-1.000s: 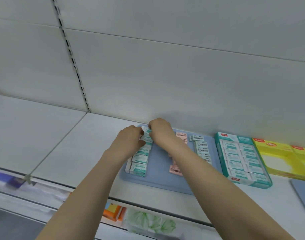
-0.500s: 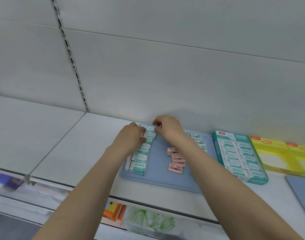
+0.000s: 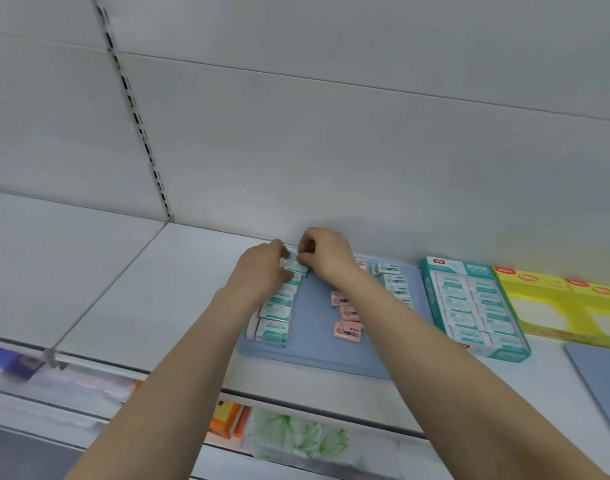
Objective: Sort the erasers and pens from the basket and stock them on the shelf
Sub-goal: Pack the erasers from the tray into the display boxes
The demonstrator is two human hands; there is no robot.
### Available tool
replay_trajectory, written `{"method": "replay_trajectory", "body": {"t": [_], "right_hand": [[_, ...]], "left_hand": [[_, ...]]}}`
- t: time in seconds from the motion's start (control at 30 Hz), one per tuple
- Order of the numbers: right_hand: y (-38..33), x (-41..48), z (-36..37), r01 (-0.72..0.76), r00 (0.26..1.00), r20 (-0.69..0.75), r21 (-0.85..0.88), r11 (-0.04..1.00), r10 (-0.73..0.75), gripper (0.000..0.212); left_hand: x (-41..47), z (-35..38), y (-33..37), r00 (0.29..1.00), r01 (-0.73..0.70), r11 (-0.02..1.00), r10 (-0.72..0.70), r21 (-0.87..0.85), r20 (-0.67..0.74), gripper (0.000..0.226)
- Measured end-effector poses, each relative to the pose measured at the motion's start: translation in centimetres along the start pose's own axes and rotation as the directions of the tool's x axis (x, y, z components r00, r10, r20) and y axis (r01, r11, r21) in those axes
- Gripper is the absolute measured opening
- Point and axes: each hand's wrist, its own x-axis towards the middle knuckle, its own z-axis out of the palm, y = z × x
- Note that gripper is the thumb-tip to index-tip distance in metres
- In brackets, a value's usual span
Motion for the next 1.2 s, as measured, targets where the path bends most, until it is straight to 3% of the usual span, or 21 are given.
{"method": "replay_trajectory", "body": {"t": [0.3,0.5,0.63,0.73,0.9,1.1,1.2], "right_hand": [[3.4,-3.8,-6.4,-0.059,0.952,-0.286,0.179,0.982,0.109,0.022],[10.8,-8.9,-13.2,-0.174,0.846,-0.459,0.244,0.954,0.271,0.024],[15.9,-11.3,-14.9,-0.372,0.825,-0.36,0.237,0.898,0.437,0.021],[17.1,-11.4,-14.2,-0.415,0.839,-0.271,0.242,0.877,0.472,0.02],[16.7,-10.9,-12.0,-0.366,0.853,-0.318,0.201,0.908,0.414,0.01],[16.7,-11.3,-12.5,-0.316,0.877,-0.334,0.139,0.939,0.344,0.013],[16.1,-11.9,-13.9,-0.212,0.891,-0.326,0.314,0.926,0.315,0.02]], "left_hand": [[1.2,0.6,1.1,0.994,-0.073,0.994,0.065,0.082,0.093,0.031],[1.6,0.3,3.2,0.997,-0.072,0.997,0.071,0.031,0.042,0.022],[1.8,0.6,6.1,0.975,-0.148,0.987,0.135,-0.06,-0.174,0.017],[1.9,1.1,9.3,0.953,-0.24,0.964,0.211,-0.116,-0.22,0.015],[1.4,2.7,13.0,0.964,-0.262,0.918,0.232,-0.296,-0.132,0.01],[1.5,4.9,16.3,0.98,-0.174,0.821,0.199,-0.544,-0.013,0.013],[1.5,5.9,18.5,0.98,-0.15,0.764,0.198,-0.628,0.008,0.012]]}}
